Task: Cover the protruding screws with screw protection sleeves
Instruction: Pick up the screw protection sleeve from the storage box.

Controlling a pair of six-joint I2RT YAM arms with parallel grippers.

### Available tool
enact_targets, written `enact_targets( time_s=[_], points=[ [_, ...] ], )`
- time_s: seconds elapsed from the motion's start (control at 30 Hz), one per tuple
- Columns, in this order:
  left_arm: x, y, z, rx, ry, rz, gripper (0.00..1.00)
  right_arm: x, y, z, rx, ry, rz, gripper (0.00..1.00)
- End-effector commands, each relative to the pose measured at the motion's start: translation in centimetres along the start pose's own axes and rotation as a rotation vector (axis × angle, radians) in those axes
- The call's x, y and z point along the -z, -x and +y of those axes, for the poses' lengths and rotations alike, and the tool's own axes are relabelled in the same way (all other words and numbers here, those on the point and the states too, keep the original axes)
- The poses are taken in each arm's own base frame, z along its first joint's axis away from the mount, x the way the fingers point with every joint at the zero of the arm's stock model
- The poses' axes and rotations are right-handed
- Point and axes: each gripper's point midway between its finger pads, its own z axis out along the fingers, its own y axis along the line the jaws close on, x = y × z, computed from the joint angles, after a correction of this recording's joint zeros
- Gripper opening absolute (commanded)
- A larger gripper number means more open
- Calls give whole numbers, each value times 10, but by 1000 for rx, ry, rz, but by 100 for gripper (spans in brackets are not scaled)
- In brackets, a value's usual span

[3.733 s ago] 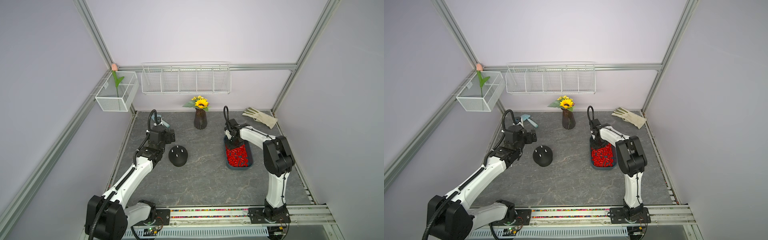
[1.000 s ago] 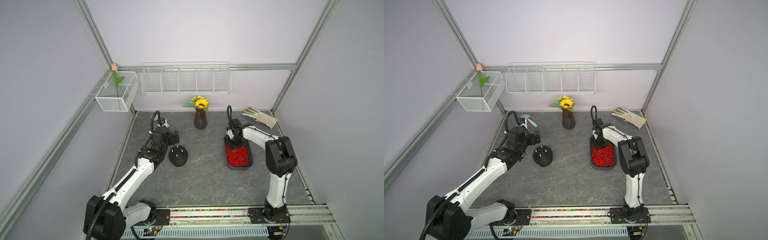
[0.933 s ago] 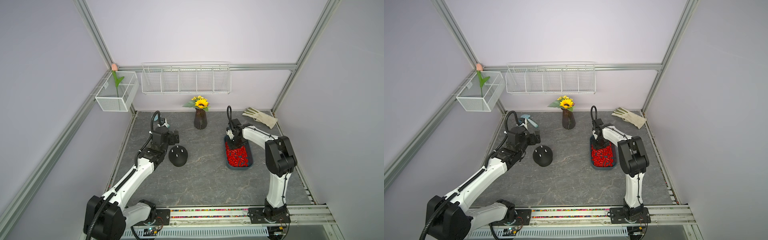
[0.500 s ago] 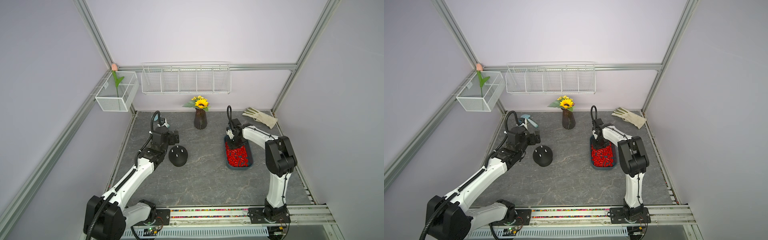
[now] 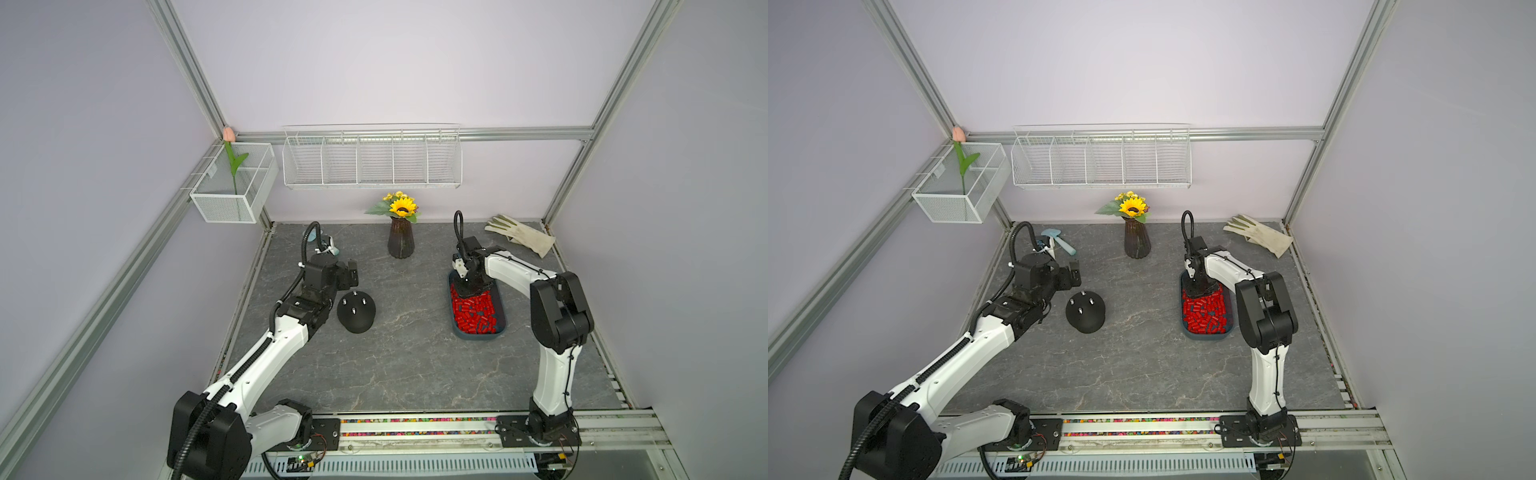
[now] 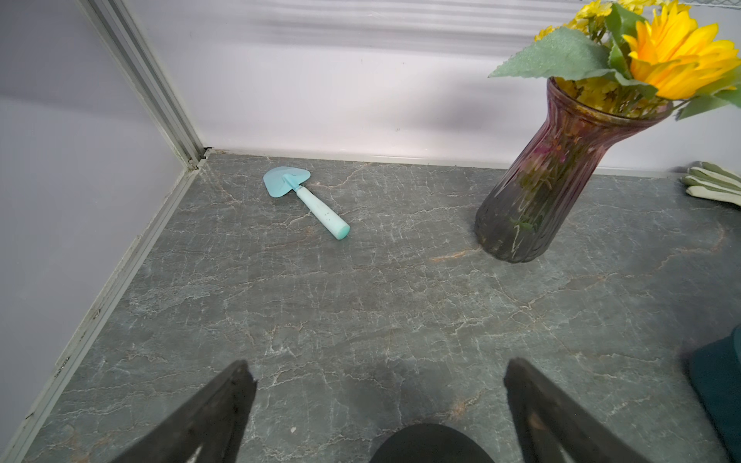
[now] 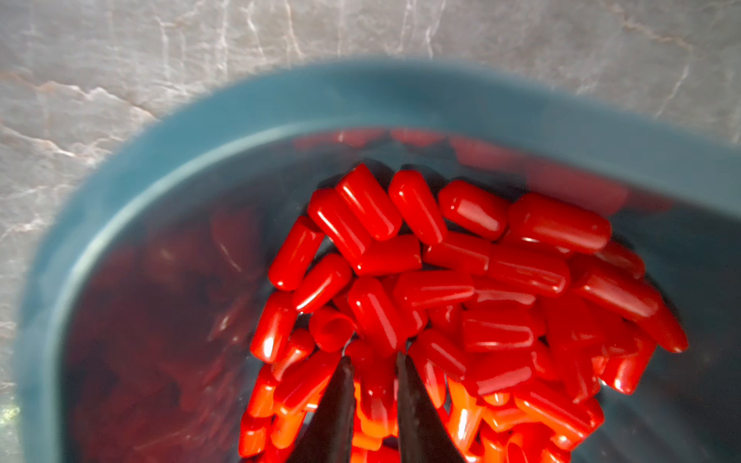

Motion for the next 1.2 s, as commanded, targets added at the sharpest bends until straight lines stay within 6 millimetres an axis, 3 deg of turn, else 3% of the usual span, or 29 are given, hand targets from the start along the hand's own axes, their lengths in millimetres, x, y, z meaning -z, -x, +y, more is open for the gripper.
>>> enact_targets(
  time_s=[0.0,0.63,0.77,1.0,1.17],
  points=[
    [2,9,0,8,8,-20,99,-4,-1,0,-4,12,19,21],
    [5,6,-21,29,-78,-3,99,18,6,-1,-20,23,-55,14],
    [8,3,-47,32,-153,15,99,29,6,1,-33,38,-85,14],
    [19,-12,-114,19,-316,84,99,59,5,4,-63,60,-166,14],
    [25,-23,-142,57,-397,132,99,80,-1,5,-88,73,-229,14]
  ],
)
